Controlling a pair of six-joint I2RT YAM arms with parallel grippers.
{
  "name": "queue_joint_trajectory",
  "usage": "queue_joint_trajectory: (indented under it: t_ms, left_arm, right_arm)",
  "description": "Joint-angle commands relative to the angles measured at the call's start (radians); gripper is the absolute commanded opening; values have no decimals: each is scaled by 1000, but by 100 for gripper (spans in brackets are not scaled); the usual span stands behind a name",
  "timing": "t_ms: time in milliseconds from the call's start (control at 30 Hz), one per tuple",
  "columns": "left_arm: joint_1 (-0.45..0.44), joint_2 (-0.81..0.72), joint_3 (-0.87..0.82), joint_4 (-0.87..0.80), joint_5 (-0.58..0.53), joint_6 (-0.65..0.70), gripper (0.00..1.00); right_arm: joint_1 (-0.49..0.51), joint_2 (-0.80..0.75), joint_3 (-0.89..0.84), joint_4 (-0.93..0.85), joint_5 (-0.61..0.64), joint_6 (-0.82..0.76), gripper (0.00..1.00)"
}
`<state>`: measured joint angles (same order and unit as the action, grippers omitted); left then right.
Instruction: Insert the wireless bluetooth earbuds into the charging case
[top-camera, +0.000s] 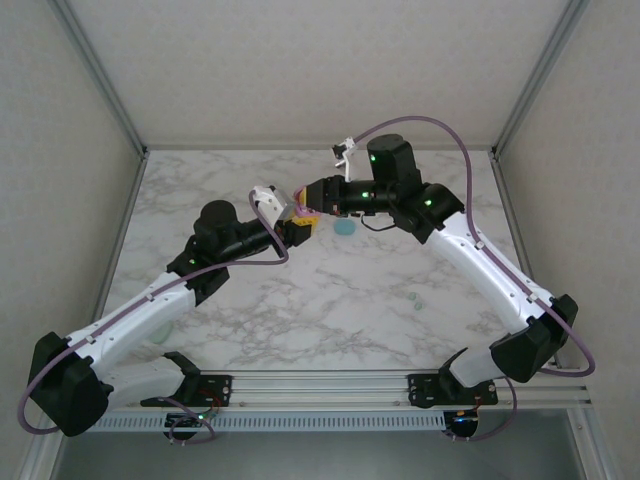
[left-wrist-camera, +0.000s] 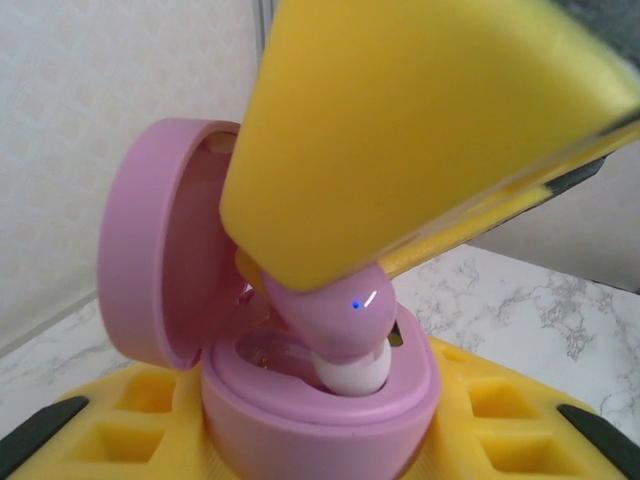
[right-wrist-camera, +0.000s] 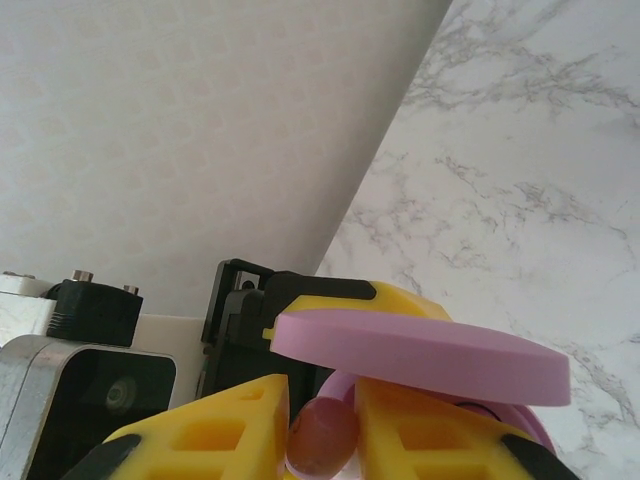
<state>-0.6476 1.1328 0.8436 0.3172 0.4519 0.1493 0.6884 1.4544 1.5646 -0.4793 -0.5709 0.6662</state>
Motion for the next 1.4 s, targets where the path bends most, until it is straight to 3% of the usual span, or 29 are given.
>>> queue_joint_trajectory:
  t_ms: [0, 1367]
  left_arm:
    - [-12, -11, 33, 63, 5, -20, 33]
    - [-12, -3, 25, 79, 7, -31, 32]
  right_arm:
    - [14, 24, 32, -48, 22, -24, 26]
    - [16, 11, 107, -84, 79, -44, 35]
